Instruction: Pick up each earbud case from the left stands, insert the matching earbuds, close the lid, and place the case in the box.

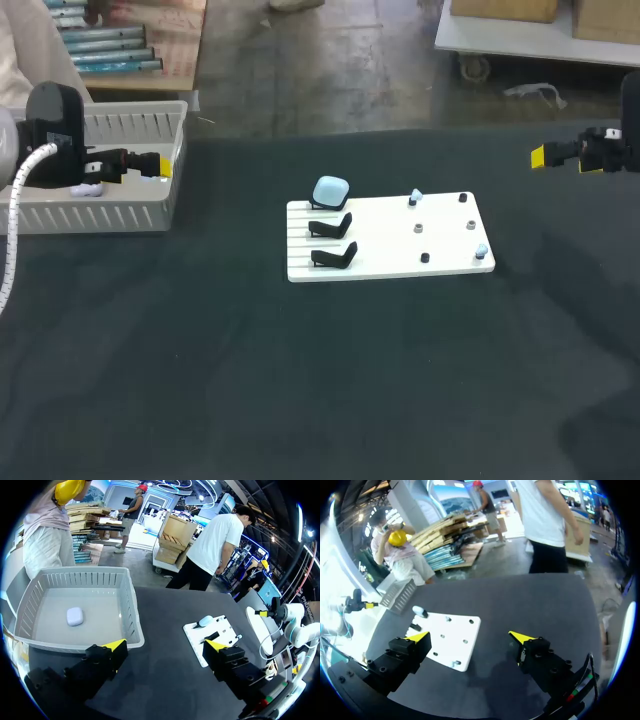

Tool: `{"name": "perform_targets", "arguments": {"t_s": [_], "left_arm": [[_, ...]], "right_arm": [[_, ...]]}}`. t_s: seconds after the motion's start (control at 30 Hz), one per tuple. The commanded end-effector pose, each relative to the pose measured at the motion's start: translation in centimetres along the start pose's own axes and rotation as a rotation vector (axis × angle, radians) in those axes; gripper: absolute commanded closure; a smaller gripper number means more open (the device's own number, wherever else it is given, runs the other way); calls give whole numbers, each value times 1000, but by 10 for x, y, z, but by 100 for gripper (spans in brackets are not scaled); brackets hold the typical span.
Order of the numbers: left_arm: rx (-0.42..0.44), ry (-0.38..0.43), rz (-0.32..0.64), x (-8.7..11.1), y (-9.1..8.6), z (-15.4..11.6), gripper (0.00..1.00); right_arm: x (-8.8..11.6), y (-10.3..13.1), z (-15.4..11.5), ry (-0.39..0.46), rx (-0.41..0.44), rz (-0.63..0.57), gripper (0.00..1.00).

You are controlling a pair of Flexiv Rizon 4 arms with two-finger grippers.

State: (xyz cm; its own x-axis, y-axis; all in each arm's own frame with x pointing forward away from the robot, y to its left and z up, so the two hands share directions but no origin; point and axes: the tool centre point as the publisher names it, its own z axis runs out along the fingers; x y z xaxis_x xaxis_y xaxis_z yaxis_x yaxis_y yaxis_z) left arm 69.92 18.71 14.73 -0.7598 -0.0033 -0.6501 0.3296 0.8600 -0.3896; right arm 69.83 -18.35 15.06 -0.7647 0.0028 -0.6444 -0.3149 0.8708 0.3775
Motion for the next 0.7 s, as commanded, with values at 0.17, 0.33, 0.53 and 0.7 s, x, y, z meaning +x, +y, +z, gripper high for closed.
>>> {"name": "perform_targets", "arguments": {"t_s": [0.17,0.33,0.53,0.7], "left_arm": [[-11,9,-2,-2,-2,0,0],[-11,9,-2,-2,-2,0,0],[67,-7,55,-3,-3,1,0],[160,-52,246,-9,-5,6,0]], "right_arm": [[0,-1,1,1,-2,-1,0],[0,-1,1,1,-2,-1,0],[0,-1,1,1,-2,-1,0],[0,-1,1,1,-2,-1,0]]}}
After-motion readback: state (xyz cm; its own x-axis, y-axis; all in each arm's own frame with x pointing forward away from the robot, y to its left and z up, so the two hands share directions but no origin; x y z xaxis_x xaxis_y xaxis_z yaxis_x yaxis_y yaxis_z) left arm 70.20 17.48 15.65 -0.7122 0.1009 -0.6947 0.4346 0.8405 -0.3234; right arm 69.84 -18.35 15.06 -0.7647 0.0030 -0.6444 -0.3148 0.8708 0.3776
